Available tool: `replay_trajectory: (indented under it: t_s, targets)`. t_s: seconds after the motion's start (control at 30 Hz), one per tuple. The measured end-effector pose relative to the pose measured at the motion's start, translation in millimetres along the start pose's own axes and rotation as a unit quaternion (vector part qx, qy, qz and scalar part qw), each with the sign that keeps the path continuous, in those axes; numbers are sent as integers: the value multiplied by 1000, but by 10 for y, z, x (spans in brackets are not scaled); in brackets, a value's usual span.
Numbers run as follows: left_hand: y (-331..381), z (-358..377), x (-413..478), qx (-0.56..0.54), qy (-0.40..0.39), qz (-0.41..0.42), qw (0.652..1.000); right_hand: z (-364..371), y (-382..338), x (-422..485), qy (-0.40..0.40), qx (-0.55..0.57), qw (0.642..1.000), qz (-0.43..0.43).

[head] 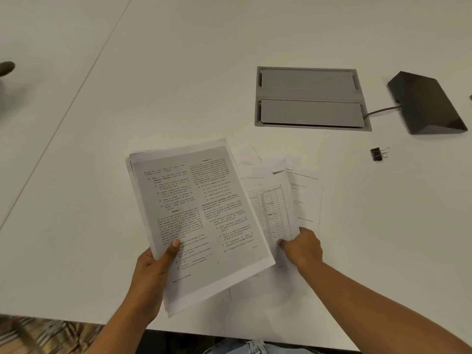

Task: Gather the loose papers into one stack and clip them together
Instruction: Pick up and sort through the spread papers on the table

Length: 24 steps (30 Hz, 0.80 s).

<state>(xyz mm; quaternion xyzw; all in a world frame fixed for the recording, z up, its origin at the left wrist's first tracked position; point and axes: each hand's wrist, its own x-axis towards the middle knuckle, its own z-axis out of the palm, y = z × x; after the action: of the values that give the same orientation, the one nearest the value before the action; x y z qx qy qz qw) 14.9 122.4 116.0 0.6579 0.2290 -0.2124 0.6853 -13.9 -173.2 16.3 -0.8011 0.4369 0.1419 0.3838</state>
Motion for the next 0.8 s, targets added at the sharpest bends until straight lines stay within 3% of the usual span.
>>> replay_trajectory:
  t_s: [0.2, 0.6, 0.8]
  targets:
    - [44, -74, 61, 29, 23, 7, 999, -447, 168, -100, -6, 134, 989, -69]
    - [149, -22, 156, 71, 47, 45, 995, -1611, 659, -327, 18, 381, 923, -44]
    - [78, 230, 164, 81, 19, 41, 996, -1868, 566, -528, -28, 432, 898, -74]
